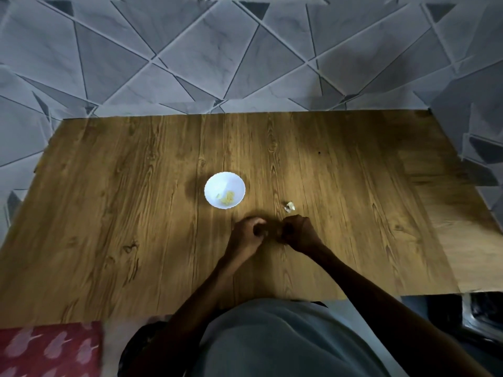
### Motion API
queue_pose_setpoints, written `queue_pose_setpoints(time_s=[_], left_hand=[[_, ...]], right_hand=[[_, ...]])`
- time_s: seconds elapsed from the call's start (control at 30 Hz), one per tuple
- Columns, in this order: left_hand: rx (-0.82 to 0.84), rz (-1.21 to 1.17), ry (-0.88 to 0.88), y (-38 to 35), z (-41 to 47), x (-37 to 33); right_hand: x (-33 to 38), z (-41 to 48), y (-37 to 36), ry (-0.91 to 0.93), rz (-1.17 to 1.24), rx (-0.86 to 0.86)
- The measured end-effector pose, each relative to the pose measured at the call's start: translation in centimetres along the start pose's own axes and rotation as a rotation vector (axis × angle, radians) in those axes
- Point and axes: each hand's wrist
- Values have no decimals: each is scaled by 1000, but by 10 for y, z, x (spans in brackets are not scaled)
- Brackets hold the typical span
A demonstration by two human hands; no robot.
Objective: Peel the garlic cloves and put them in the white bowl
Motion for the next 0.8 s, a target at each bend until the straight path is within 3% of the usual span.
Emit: queue_pose_setpoints(time_s=[0.1, 0.2, 0.33, 0.43, 0.53, 0.57, 0.63, 0.7, 0.8], left_hand=[[61, -274, 25, 5, -1, -10], [52, -390, 57, 4, -5, -19], [158, -550, 136, 9, -5, -28], [259, -896, 272, 13, -6, -35], [241, -1152, 391, 12, -8, -41], [219, -1112, 359, 10, -9, -40], [114, -772, 153, 7, -12, -36], [-15, -352, -97, 5, -12, -30], [-109, -112, -274, 0, -13, -29]], right_hand=[[0, -11, 8, 20, 323, -52], [2, -16, 8, 1, 458, -78], [3, -21, 9, 69, 413, -139], [9, -26, 10, 179, 288, -233], [11, -27, 8, 234, 207, -294], [10, -26, 8, 232, 205, -293], [9, -26, 8, 173, 340, -251], [10, -28, 10, 30, 706, -147], [13, -28, 16, -219, 1195, 0]])
Point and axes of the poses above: each hand's wrist, its own z-axis towards the middle knuckle, its own y-axis out of the back of the hand, x = y × z, and after that the axes turned 10 degrees about x, right-handed
